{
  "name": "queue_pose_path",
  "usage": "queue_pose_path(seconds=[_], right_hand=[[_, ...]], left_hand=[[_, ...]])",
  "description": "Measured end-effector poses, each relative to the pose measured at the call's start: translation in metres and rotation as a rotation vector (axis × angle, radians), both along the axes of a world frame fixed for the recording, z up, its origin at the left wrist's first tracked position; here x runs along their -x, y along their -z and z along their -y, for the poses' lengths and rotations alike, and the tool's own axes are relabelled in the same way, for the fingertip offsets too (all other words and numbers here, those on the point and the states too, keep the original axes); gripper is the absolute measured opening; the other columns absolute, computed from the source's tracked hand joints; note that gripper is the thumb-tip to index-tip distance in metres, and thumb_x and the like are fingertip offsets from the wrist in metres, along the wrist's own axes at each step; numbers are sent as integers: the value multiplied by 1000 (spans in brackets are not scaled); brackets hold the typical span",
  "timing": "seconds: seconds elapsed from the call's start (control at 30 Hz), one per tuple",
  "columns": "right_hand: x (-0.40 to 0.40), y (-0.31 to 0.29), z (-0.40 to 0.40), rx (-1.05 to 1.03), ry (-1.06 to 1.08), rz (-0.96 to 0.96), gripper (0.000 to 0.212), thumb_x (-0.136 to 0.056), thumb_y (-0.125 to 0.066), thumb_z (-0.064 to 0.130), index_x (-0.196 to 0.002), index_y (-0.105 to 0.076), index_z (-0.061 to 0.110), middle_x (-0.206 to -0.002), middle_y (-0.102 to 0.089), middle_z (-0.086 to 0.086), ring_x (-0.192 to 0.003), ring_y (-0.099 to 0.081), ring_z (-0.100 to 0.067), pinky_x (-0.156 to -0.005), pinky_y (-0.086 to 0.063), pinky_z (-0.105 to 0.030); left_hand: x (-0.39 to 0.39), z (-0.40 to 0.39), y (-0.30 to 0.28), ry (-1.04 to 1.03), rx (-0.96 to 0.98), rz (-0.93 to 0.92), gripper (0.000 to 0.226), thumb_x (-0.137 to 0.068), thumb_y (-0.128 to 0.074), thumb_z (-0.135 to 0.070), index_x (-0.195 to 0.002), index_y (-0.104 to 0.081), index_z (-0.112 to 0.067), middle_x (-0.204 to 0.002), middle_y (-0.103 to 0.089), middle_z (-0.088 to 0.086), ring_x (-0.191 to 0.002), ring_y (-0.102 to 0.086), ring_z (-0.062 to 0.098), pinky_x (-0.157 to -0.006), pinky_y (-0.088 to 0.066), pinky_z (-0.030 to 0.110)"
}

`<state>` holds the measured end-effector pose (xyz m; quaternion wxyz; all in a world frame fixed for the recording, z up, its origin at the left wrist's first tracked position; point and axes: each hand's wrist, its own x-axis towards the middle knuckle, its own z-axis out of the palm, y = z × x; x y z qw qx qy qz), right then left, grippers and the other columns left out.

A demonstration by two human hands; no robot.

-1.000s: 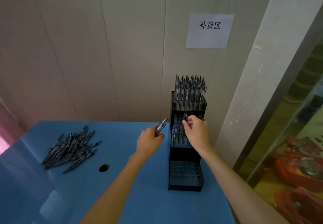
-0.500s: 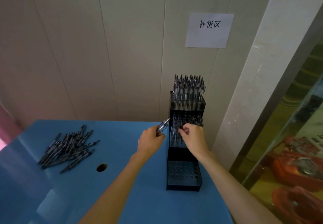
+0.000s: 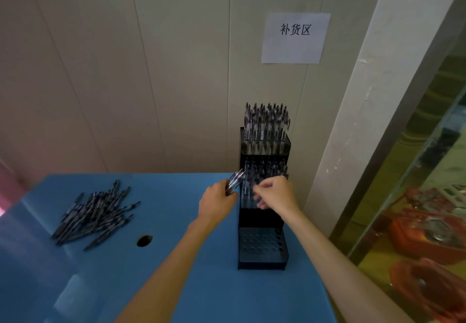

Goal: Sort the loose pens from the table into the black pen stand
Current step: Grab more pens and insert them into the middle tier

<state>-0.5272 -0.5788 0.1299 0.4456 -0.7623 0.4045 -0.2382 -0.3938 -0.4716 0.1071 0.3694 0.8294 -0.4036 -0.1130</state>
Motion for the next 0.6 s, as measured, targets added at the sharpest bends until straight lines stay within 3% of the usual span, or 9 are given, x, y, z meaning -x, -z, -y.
queue_pose_path(seconds=[0.07,0.13,0.23,0.33,0.5,0.6], right_hand=[[1,-9,-7,-210,-80,87,7,-88,-73,17,-86,-78,12,-79,-77,-4,-72,-74,-19,-74,-63,-35],[1,-12,-11,-279,-145,127,11,-85,-78,25,-92,-78,16,-86,-78,0,-77,-73,-14,-78,-59,-32],[1,-13,-17,-248,-164,161,17,-85,-79,30,-93,-78,15,-87,-78,1,-77,-72,-12,-70,-53,-25],[-1,-12,-18,-243,-119,256,18,-89,-75,27,-94,-75,10,-87,-77,-1,-75,-71,-13,-65,-49,-22],[2,-19,-7,-263,51,462,13,-94,-68,16,-101,-67,5,-93,-77,-8,-81,-76,-20,-73,-61,-34],[8,-23,3,-157,120,521,10,-92,-69,10,-95,-62,3,-89,-75,-12,-80,-76,-21,-69,-63,-36]], left_hand=[[4,1,1,3,-14,20,25,-88,-59,-22,-72,-40,-23,-62,-47,-3,-54,-42,17,-51,-32,29],[8,2,2,18,-25,43,17,-90,-59,-26,-79,-46,-23,-67,-55,-3,-59,-52,19,-51,-38,31],[12,4,3,13,-30,102,19,-92,-58,-32,-85,-49,-17,-71,-58,-1,-65,-58,21,-53,-43,35],[15,6,1,19,-59,156,24,-92,-59,-31,-82,-41,-19,-69,-51,-4,-64,-51,21,-50,-34,32],[8,1,0,11,-105,156,22,-92,-59,-28,-86,-41,-18,-70,-49,-1,-62,-47,22,-51,-33,31],[4,-1,-1,6,-108,166,22,-94,-59,-28,-88,-40,-18,-67,-46,-2,-54,-40,16,-48,-27,30]])
